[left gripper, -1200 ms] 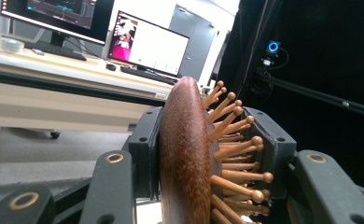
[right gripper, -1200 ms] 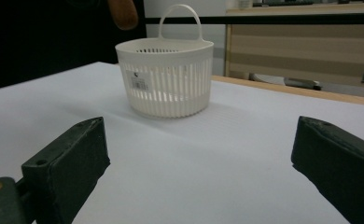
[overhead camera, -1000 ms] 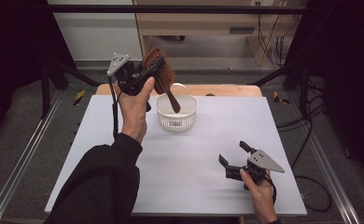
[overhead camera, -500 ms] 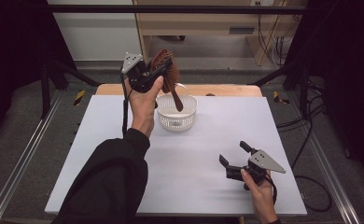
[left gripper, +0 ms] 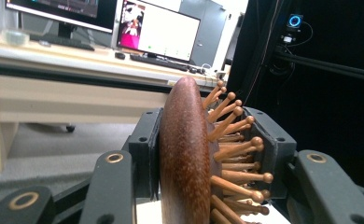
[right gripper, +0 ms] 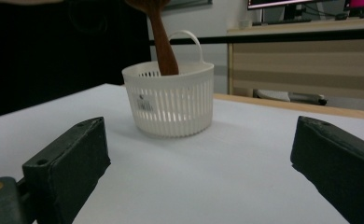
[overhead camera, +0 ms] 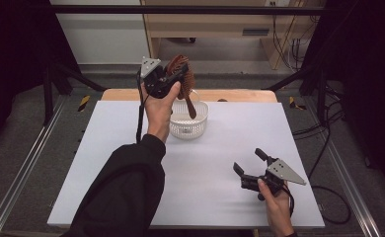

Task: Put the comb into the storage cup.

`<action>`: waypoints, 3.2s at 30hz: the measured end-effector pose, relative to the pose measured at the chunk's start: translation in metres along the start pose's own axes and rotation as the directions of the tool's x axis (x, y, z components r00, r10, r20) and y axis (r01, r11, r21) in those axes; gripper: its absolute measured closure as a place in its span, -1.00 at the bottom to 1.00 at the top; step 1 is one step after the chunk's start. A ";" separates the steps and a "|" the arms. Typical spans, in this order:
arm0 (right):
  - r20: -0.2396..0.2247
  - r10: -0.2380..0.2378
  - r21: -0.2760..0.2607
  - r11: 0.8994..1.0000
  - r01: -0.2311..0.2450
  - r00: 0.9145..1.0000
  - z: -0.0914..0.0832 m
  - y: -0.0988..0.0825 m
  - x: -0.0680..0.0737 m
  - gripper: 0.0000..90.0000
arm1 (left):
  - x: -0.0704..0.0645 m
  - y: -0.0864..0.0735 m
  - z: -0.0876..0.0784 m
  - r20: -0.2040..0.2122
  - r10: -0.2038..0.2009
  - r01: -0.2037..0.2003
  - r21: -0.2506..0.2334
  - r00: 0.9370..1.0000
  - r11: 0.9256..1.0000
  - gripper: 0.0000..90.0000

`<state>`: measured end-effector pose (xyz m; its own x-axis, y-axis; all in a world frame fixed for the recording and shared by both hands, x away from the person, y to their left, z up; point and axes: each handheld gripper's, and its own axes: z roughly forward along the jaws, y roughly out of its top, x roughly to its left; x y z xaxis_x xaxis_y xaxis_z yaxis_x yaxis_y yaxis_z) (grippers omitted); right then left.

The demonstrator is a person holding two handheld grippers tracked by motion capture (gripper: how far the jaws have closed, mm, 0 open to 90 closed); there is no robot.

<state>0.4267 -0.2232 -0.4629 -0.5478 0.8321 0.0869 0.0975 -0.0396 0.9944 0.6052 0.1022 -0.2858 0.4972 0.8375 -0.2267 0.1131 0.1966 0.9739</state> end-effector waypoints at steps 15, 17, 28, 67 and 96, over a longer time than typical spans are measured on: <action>0.048 -0.059 0.000 0.998 0.059 0.997 -0.001 0.000 0.000 -0.90 | -0.002 -0.016 0.015 -0.010 0.037 -0.037 0.038 0.999 0.999 0.12; 0.050 -0.059 0.001 0.998 0.059 0.997 -0.001 0.000 0.000 -0.90 | -0.003 -0.019 0.016 -0.009 0.039 -0.039 0.044 0.999 0.998 0.12; 0.048 -0.073 -0.003 0.997 0.074 0.996 -0.002 0.000 0.001 -0.90 | -0.002 -0.029 0.020 -0.010 0.023 -0.023 0.051 1.000 0.998 0.12; 0.025 -0.060 0.021 0.998 0.059 0.998 0.000 -0.002 0.002 -0.90 | 0.006 -0.054 0.026 -0.008 -0.015 0.016 0.089 1.000 0.996 0.11; 0.010 -0.051 0.030 0.998 0.051 0.999 0.002 -0.004 0.003 -0.90 | 0.016 -0.062 0.026 -0.019 -0.038 0.039 0.087 0.999 0.995 0.11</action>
<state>0.4266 -0.2199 -0.4663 -0.5440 0.8384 0.0350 0.0945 0.0198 0.9953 0.6285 0.0897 -0.3501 0.4761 0.8390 -0.2633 0.2066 0.1843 0.9609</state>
